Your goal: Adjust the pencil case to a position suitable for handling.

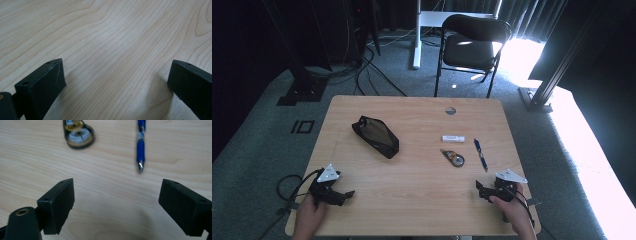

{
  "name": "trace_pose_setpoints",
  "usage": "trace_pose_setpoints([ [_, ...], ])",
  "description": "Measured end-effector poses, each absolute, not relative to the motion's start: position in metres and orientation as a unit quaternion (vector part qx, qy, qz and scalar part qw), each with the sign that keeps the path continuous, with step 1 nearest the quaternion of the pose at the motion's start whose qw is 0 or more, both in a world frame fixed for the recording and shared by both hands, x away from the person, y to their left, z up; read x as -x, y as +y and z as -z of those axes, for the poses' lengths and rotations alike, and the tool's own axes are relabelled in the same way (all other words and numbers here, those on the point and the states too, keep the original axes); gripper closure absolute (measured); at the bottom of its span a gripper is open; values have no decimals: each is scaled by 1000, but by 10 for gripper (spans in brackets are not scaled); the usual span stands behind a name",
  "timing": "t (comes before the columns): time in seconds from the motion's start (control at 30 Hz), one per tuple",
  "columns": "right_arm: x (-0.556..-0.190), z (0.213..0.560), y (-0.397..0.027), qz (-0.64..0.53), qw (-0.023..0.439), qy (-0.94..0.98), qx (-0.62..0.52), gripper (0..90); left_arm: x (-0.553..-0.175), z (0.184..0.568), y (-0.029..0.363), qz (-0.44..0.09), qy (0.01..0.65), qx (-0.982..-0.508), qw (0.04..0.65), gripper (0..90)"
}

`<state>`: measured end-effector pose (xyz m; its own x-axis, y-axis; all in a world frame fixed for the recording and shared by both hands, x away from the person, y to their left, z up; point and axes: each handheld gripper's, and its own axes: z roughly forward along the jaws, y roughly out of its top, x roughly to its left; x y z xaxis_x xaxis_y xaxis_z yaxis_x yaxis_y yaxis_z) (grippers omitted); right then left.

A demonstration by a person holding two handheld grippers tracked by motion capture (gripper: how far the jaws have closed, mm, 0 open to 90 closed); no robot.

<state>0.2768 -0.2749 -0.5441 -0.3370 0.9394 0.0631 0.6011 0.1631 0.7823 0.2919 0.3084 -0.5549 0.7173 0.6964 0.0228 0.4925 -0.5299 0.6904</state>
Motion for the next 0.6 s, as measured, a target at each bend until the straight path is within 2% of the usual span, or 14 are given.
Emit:
trace_pose_setpoints([
  [0.6,-295,536,-219,-395,205,757,-478,125,-293,555,309,-148,342,-863,341,15],
])
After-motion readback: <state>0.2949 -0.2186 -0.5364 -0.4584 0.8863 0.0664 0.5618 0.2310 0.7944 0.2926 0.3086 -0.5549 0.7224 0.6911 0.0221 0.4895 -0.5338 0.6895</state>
